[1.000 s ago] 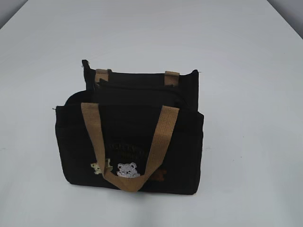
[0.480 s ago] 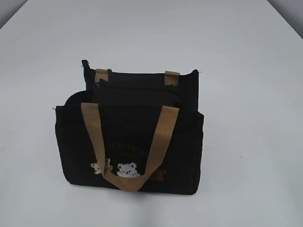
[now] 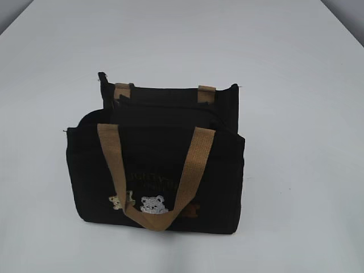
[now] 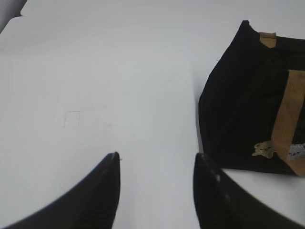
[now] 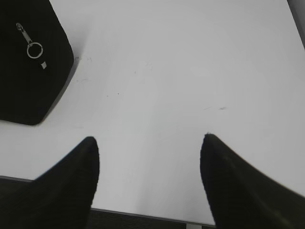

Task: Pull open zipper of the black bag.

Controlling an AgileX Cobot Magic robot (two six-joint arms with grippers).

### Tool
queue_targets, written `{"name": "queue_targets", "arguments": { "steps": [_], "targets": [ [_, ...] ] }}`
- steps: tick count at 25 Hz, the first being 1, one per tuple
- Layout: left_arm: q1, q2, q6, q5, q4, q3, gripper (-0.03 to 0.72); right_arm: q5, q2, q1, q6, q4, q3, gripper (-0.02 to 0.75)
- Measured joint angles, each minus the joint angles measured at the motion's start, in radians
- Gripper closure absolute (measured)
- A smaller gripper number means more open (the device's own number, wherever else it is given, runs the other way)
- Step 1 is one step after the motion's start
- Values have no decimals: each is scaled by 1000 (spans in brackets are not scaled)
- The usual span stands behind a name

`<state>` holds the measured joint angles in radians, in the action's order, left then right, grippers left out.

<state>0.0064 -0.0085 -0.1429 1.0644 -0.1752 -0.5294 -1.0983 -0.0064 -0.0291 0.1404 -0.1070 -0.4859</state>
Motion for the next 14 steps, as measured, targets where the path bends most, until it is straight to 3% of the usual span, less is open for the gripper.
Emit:
{"name": "queue_targets", "arguments": {
  "steps": [14],
  "targets": [
    [-46, -1, 0, 0, 0, 0, 312, 0, 0, 0, 0, 0, 0, 223]
  ]
}}
